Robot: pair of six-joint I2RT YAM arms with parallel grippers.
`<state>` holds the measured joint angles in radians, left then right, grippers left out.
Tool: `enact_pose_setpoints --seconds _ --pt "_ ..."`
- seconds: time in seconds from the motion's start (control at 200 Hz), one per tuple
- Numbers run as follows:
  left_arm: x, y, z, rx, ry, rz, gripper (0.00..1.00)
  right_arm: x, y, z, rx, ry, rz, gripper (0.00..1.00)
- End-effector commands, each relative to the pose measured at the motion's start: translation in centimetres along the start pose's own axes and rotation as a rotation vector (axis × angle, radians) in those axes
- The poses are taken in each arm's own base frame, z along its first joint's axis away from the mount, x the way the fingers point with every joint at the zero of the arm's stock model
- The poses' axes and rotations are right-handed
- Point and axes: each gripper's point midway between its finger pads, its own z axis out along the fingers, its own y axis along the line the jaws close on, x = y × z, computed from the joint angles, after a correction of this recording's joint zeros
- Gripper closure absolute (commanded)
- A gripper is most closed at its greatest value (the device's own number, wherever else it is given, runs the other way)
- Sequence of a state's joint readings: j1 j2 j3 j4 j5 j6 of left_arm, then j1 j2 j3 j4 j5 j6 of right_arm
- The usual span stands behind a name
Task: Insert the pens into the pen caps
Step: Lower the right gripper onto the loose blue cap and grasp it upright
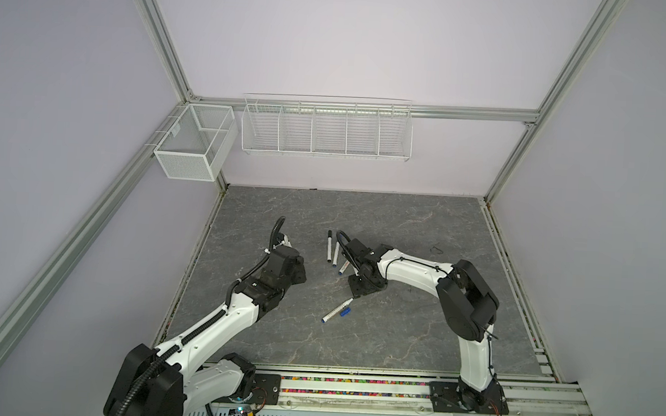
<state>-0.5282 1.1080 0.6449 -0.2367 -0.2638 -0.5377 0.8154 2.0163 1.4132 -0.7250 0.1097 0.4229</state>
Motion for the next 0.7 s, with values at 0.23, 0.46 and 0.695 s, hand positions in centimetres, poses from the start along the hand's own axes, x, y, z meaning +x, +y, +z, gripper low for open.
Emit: enact_pose_setpoints --seconds 0.23,0.46,0.695 --pt "0.3 0.1 0.5 -0.003 0.010 0.003 1.00 -1.2 1.9 -0.2 -0.123 -0.012 0.052 0.45" --pt "0.3 0.1 0.5 -0.001 0.013 0.015 1.00 -1.8 1.5 1.0 -0.087 0.008 0.047 0.53" --pt "0.8 -0.8 0.7 0.049 0.040 0.044 1.00 -2.3 0.9 1.8 -0.032 0.020 0.030 0.67"
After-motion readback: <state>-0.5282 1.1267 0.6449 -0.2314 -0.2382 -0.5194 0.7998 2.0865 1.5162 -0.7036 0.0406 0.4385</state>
